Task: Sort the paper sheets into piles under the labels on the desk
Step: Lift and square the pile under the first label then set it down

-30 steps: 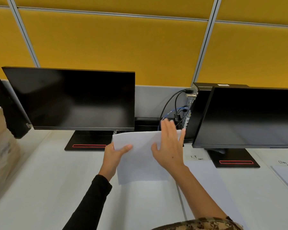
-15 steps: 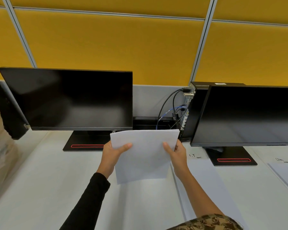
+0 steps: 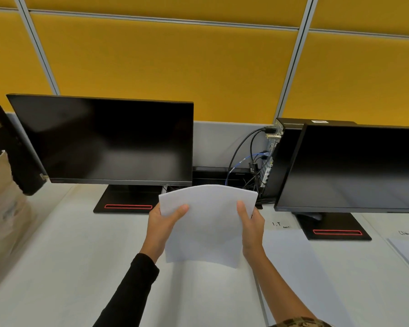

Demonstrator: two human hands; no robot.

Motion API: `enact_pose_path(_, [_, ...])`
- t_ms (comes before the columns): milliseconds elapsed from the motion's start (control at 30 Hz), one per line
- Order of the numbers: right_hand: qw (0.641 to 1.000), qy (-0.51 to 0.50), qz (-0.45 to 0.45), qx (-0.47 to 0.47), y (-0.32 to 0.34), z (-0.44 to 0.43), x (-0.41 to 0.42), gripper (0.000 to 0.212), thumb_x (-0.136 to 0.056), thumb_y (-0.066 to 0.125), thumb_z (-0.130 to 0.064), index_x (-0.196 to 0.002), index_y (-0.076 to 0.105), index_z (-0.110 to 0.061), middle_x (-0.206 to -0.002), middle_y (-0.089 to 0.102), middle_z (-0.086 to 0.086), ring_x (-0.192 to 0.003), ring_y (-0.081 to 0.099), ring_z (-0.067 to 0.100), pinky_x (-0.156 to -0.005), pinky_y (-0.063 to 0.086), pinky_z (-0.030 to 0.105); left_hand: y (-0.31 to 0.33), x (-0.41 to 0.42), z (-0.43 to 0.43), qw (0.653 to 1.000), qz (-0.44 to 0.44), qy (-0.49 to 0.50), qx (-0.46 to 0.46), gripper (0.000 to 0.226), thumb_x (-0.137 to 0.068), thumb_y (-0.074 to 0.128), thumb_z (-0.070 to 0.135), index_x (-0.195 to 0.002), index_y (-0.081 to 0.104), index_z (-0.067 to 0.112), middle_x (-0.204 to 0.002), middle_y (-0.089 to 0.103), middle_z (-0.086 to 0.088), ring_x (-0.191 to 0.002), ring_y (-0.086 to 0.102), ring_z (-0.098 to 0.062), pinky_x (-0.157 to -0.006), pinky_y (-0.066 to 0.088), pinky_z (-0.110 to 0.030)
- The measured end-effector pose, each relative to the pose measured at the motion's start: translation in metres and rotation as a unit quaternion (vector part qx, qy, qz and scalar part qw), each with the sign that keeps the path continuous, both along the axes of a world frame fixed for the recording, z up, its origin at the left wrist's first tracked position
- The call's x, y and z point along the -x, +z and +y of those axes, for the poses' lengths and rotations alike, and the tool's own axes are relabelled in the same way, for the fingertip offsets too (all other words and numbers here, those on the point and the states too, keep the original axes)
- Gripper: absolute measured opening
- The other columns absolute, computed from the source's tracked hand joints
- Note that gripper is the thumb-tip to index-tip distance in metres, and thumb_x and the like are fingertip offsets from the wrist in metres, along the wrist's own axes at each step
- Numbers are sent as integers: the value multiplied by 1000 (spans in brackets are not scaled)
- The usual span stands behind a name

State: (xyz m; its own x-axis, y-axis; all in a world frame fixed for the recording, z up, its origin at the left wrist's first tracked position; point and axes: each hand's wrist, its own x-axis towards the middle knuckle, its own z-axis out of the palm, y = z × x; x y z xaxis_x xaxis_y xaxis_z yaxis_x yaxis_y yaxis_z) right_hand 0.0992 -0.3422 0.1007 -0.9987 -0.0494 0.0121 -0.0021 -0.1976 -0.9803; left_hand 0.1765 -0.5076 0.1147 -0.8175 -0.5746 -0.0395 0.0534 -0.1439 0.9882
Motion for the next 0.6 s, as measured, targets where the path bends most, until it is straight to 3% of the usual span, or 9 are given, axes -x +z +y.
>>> enact_pose_path(100, [999,-36,4,26,15,-6,5,32,-80,58,-45,-85,65,-14,-81,65,4,-77,62,20,-63,54,26,5,2,3,999,39,28,1,19,-79,67,35,-94,56,32,-95,63,2,-85,61,-16,-65,53,-28])
enact_pose_path(200, [994,-91,-47,47,29,-14,10,44,-82,58,-51,-53,49,-19,-62,54,2,-65,53,21,-66,45,33,14,7,7,996,60,69,12,15,-90,57,35,-79,54,25,-79,59,0,-72,57,-14,-61,50,-26])
enact_pose_path(300, [990,-114,-68,43,35,-19,10,44,-89,54,-40,-52,45,-20,-60,51,-1,-65,50,19,-67,43,33,17,13,7,992,44,114,7,32,-96,46,34,-67,48,19,-68,54,-2,-64,53,-16,-58,45,-26])
enact_pose_path(500, [989,-134,-43,47,38,-20,7,44,-92,51,-31,-51,39,-19,-57,45,-3,-58,45,14,-60,38,29,13,14,0,994,14,105,14,36,-95,45,36,-65,48,17,-69,55,-5,-68,54,-21,-66,45,-34])
enact_pose_path(600, [990,-133,-32,42,38,-19,6,44,-92,51,-30,-51,39,-19,-56,44,-2,-56,42,14,-59,36,28,19,13,-2,996,-4,85,13,36,-96,43,36,-67,47,15,-70,53,-4,-66,51,-18,-65,42,-30])
